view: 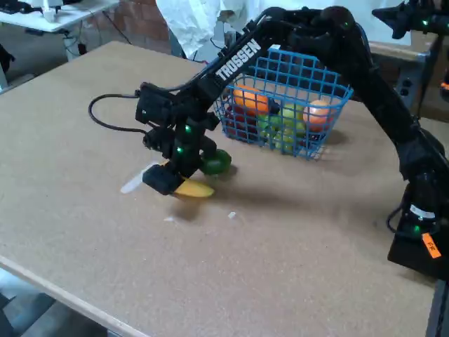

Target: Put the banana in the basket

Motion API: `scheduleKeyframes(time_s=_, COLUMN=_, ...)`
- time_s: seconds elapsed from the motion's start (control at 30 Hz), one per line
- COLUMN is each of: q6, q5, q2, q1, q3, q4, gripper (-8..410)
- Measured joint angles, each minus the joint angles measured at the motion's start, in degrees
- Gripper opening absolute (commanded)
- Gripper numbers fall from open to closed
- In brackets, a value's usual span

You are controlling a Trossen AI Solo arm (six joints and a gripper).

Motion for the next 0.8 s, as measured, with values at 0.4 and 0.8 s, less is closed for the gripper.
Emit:
scheduleKeyframes(time_s=0.4, q6=-0.1, q5=0.0, q2=-6.0, q1=2.4, q3=1.9, q4=0.8, gripper=7)
scheduleKeyframes(time_s=0.8, q6=0.0, q5=3.6, q2=-19.7, q1=3.7, q3=2.3, q4=1.4, gripper=7)
